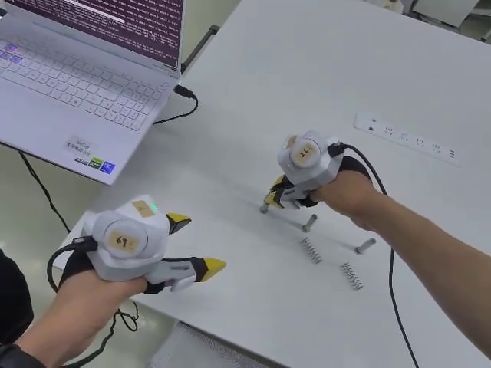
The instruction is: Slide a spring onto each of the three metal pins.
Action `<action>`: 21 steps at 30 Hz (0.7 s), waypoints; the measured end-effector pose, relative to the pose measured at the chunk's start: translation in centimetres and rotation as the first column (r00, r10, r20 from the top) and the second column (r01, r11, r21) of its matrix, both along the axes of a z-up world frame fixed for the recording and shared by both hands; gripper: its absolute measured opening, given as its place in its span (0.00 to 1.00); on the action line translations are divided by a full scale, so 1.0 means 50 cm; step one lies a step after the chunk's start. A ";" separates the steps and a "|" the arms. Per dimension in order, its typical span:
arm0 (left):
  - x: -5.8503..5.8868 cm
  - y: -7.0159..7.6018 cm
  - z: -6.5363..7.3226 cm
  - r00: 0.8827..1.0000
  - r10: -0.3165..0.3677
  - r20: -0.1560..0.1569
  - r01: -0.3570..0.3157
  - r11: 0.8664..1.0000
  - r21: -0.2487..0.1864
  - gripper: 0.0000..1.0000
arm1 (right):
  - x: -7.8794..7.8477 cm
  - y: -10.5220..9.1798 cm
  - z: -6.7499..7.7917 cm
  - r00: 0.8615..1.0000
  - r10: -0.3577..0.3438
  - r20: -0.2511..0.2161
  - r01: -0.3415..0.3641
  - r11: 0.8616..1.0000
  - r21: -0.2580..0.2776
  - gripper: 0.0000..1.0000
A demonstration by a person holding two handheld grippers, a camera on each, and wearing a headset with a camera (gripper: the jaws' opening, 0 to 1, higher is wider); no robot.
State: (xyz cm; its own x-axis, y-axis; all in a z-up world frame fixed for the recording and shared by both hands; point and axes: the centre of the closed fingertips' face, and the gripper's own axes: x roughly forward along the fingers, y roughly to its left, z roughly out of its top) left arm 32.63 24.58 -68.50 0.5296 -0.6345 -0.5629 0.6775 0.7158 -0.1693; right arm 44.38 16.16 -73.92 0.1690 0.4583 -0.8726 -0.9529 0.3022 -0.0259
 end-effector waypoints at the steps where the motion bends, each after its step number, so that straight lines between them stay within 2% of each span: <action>1: 0.000 0.000 0.000 1.000 0.001 0.000 -0.001 1.000 0.000 0.52 | 0.001 0.000 -0.002 1.000 0.001 0.001 -0.001 1.000 -0.002 0.09; 21: -0.001 0.010 -0.002 1.000 0.015 -0.003 -0.015 1.000 -0.001 0.51 | 0.004 0.005 -0.050 1.000 -0.004 -0.007 0.004 1.000 -0.028 0.09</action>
State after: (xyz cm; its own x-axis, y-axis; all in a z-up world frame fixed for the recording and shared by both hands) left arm 32.59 25.10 -68.60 0.5376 -0.6269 -0.5639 0.6663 0.7257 -0.1715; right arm 44.60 16.39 -76.44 0.1648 0.4332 -0.8861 -0.9519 0.3052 -0.0278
